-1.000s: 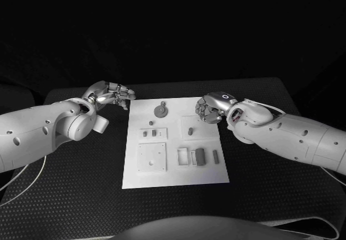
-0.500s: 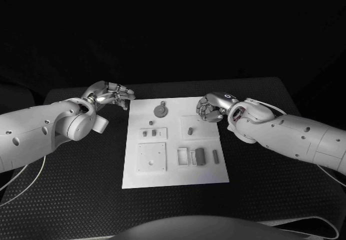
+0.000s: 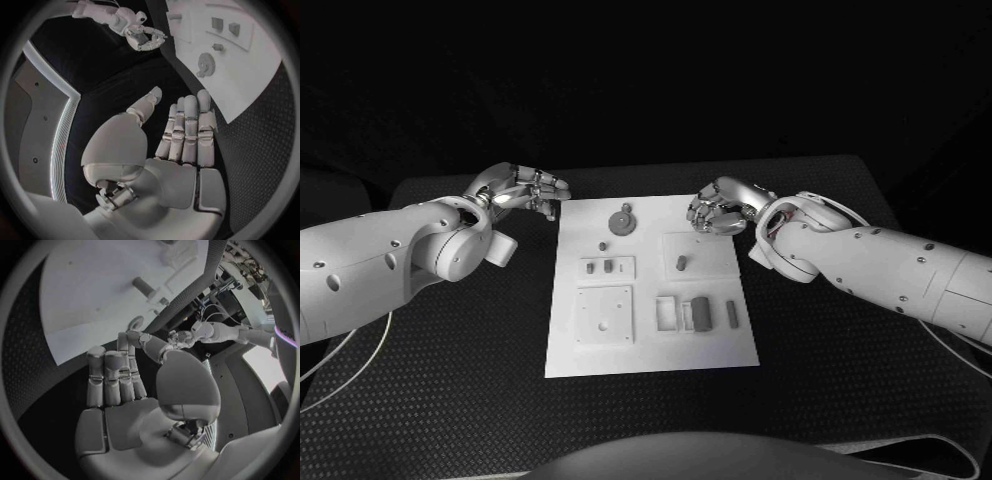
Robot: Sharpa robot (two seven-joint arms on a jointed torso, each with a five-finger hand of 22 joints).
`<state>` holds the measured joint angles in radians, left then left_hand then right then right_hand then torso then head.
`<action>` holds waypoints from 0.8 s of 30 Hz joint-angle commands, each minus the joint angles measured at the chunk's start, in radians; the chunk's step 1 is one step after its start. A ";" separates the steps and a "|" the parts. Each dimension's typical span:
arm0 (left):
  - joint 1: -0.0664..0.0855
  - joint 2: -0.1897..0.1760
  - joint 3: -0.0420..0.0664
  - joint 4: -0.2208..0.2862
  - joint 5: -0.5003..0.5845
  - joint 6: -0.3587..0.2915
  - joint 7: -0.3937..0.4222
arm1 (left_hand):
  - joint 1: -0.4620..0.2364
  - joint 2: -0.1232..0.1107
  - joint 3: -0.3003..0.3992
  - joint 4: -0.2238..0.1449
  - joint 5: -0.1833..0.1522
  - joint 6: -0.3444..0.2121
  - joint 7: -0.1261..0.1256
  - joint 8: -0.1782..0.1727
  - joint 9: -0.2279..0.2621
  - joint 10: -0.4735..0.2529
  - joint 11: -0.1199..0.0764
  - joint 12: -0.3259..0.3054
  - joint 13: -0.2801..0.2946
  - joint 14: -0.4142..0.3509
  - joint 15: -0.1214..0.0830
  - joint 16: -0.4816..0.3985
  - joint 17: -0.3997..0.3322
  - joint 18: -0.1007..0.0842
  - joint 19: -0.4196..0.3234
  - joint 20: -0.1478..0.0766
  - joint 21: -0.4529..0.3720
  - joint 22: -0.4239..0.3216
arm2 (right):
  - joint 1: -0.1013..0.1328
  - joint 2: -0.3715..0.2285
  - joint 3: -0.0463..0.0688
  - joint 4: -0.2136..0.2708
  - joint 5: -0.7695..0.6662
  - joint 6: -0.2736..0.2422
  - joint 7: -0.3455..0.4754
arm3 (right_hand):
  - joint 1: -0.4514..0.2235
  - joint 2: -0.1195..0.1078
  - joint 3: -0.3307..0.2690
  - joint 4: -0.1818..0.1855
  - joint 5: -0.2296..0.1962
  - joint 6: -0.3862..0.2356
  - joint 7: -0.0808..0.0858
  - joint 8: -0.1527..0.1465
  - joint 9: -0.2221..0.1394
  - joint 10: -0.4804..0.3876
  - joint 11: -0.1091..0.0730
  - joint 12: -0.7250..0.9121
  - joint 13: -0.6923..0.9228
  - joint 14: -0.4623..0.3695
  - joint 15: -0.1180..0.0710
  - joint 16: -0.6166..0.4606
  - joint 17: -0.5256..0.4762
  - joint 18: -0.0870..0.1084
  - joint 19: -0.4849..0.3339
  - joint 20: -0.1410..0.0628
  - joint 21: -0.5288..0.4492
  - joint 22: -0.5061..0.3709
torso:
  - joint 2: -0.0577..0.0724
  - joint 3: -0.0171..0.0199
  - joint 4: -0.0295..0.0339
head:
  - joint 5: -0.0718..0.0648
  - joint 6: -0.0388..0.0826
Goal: Assemble the parts on the task board
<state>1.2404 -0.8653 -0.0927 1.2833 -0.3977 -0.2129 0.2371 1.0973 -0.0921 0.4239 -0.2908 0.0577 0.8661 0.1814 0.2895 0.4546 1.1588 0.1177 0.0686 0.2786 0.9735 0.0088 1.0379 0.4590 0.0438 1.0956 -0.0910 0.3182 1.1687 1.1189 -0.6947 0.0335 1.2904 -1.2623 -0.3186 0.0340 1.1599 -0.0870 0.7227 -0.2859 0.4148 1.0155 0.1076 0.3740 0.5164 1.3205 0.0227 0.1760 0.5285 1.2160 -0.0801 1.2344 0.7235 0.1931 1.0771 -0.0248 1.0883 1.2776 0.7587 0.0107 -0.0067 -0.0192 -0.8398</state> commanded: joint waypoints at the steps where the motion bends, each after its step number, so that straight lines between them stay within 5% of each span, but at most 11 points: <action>1: 0.001 0.001 0.001 0.001 0.006 0.016 0.003 | 0.001 0.000 -0.005 0.001 -0.006 -0.008 0.001 -0.005 -0.002 -0.006 -0.002 0.000 -0.002 0.007 -0.001 -0.005 0.002 0.028 0.005 -0.001 -0.006 -0.001 | 0.000 -0.006 0.011 0.022 0.122 0.046 0.037 | 0.013 0.025 0.007 -0.001 0.007 0.001 0.002 0.002 0.001 0.002 0.000 -0.007 0.000 -0.004 -0.006 -0.007 0.002 0.069 0.000 -0.006 -0.004 0.001 | -0.001 -0.0002 -0.0009 | 0.003 0.002; 10: 0.001 0.000 0.000 0.002 0.006 0.018 -0.003 | 0.000 0.000 -0.006 0.001 -0.007 -0.008 0.001 -0.005 -0.002 -0.006 -0.002 0.001 -0.001 0.007 -0.001 -0.006 0.002 0.028 0.005 -0.001 -0.006 -0.001 | 0.000 0.001 0.023 0.072 0.187 0.086 0.046 | 0.010 0.028 0.006 -0.002 0.007 -0.001 0.003 0.000 0.001 0.001 0.001 -0.009 0.000 -0.007 -0.006 -0.008 0.002 0.069 -0.001 -0.006 -0.006 0.000 | -0.002 -0.0017 -0.0017 | 0.016 0.010; 24: 0.001 0.025 0.000 -0.050 0.006 0.014 -0.002 | 0.000 0.000 -0.007 0.001 -0.006 -0.008 0.001 -0.004 -0.001 -0.005 -0.002 0.002 -0.001 0.007 -0.001 -0.006 0.002 0.028 0.006 0.000 -0.007 0.000 | -0.004 0.097 0.022 0.080 0.224 0.135 0.057 | 0.005 0.033 0.005 -0.003 0.007 -0.004 0.004 -0.002 0.002 -0.001 0.002 -0.012 0.002 -0.011 -0.005 -0.010 0.003 0.069 -0.004 -0.005 -0.009 0.000 | -0.006 -0.0057 -0.0013 | 0.093 0.019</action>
<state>1.2402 -0.8447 -0.0934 1.2383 -0.3977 -0.2090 0.2293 1.0973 -0.0921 0.4239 -0.2908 0.0577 0.8647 0.1798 0.2895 0.4546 1.1590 0.1174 0.0686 0.2787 0.9735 0.0088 1.0379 0.4597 0.0438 1.0953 -0.0906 0.3182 1.1687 1.1173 -0.6044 0.0560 1.3746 -1.0618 -0.2219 0.0728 1.1506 -0.0777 0.7202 -0.2883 0.4182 1.0102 0.1087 0.3690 0.5160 1.3164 0.0198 0.1689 0.5285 1.2128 -0.0803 1.2305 0.7253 0.1933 1.0755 -0.0231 1.0842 1.2774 0.7541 0.0058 -0.0070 0.0586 -0.8227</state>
